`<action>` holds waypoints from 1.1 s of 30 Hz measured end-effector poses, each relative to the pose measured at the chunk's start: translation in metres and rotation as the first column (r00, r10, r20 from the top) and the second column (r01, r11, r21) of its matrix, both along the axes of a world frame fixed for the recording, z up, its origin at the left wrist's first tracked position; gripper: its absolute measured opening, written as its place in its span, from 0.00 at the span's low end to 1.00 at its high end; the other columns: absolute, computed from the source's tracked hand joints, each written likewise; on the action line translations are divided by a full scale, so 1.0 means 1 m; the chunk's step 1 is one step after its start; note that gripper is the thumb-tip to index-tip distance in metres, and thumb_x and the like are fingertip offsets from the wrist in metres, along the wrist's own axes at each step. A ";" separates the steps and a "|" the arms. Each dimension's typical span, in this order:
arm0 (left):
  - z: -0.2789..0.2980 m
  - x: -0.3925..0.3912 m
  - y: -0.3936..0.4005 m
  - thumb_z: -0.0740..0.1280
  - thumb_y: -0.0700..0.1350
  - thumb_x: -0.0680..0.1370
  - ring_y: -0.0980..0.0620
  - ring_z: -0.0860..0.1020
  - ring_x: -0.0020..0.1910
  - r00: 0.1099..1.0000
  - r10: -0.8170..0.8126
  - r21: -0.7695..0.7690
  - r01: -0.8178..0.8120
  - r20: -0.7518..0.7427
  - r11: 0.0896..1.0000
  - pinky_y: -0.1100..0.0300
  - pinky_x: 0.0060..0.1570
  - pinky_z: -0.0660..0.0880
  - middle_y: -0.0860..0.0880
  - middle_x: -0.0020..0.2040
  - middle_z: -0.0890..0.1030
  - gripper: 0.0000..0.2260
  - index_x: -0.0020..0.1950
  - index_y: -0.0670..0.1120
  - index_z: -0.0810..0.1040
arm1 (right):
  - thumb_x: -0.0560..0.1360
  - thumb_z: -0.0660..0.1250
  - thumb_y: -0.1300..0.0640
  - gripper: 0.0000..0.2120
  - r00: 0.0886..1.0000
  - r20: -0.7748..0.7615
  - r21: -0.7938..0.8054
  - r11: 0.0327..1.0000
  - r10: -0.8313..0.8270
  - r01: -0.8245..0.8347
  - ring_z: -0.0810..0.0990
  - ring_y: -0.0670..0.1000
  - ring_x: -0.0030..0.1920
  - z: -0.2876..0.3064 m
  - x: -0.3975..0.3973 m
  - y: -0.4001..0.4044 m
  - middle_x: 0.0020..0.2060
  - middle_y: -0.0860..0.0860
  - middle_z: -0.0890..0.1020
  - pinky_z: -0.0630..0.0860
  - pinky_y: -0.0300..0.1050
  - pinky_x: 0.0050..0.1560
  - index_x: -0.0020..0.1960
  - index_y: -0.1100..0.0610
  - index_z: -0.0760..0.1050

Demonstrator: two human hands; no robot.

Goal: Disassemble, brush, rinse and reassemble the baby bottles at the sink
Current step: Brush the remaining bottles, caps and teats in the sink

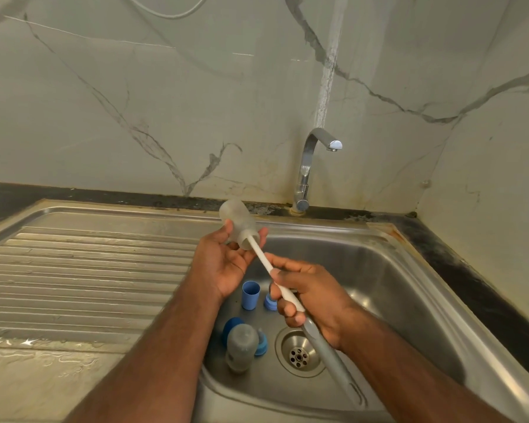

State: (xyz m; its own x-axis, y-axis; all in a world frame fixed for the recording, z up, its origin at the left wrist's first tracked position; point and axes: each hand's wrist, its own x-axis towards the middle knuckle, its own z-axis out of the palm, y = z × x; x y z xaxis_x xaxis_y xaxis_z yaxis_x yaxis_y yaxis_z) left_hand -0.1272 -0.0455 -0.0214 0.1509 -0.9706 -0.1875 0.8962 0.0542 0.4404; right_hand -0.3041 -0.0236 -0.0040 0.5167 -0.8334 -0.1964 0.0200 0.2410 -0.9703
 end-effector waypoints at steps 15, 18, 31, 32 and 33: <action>-0.012 0.002 -0.007 0.71 0.56 0.79 0.37 0.83 0.56 0.963 0.044 0.220 -0.105 0.265 0.970 0.44 0.57 0.81 0.35 0.60 0.79 0.26 0.69 0.40 0.70 | 0.81 0.65 0.55 0.19 0.794 -0.547 -0.541 0.836 -0.265 -0.094 0.75 0.41 0.34 -0.011 -0.010 -0.012 0.38 0.41 0.79 0.73 0.34 0.37 0.69 0.41 0.74; -0.012 -0.002 -0.010 0.74 0.54 0.76 0.41 0.84 0.52 0.925 0.071 0.234 -0.168 0.373 0.958 0.50 0.47 0.84 0.37 0.57 0.81 0.24 0.66 0.42 0.73 | 0.81 0.64 0.53 0.19 0.696 -0.638 -0.626 0.748 -0.330 -0.219 0.78 0.41 0.44 -0.011 -0.010 -0.008 0.53 0.39 0.81 0.69 0.29 0.40 0.71 0.40 0.72; -0.009 0.003 -0.009 0.69 0.41 0.80 0.30 0.80 0.59 0.996 0.063 0.059 -0.067 0.069 0.996 0.38 0.58 0.80 0.30 0.61 0.76 0.13 0.62 0.38 0.71 | 0.83 0.60 0.63 0.15 0.998 0.059 0.160 0.987 0.015 -0.024 0.71 0.48 0.26 -0.001 0.001 -0.002 0.35 0.57 0.79 0.68 0.37 0.21 0.64 0.51 0.78; -0.008 0.005 -0.010 0.68 0.42 0.81 0.30 0.80 0.59 0.996 0.071 0.059 -0.073 0.049 0.996 0.38 0.60 0.79 0.30 0.62 0.75 0.13 0.62 0.38 0.72 | 0.82 0.61 0.63 0.16 0.998 -0.043 0.070 0.997 0.037 -0.034 0.71 0.48 0.26 -0.001 -0.001 -0.003 0.35 0.56 0.79 0.67 0.37 0.21 0.65 0.50 0.78; -0.009 0.006 -0.010 0.68 0.42 0.81 0.30 0.80 0.59 0.996 0.077 0.067 -0.080 0.041 0.995 0.39 0.60 0.79 0.30 0.62 0.75 0.12 0.61 0.38 0.72 | 0.82 0.62 0.63 0.17 0.981 -0.193 -0.068 0.996 0.037 -0.050 0.71 0.47 0.25 -0.001 -0.003 -0.004 0.35 0.55 0.79 0.67 0.38 0.22 0.66 0.49 0.78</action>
